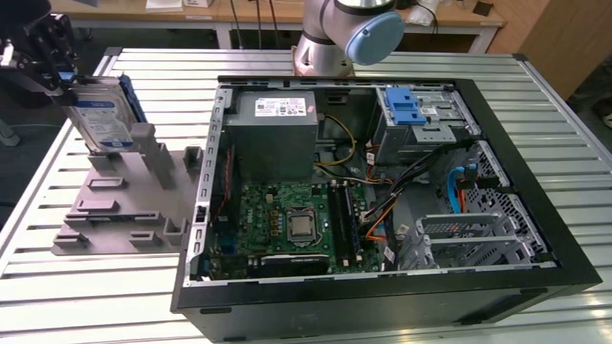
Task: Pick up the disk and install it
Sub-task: 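Pick up the disk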
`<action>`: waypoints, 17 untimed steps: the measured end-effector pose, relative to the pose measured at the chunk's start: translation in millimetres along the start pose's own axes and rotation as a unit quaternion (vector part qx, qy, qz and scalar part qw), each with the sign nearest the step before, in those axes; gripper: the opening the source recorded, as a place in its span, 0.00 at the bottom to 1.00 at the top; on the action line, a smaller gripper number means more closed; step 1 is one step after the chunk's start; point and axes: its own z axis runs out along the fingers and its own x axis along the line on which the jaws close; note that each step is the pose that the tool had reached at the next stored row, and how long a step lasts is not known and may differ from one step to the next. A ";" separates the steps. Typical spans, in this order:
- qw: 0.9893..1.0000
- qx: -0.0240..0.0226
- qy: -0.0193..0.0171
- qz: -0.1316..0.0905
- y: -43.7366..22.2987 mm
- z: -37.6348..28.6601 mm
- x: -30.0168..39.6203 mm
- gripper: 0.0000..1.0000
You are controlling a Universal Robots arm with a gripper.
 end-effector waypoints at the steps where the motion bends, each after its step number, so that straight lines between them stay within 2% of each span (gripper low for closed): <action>1: 1.000 0.000 0.000 0.000 0.0 -0.6 0.0 0.36; 17: 1.000 0.000 0.000 0.000 -0.1 -6.9 0.1 0.36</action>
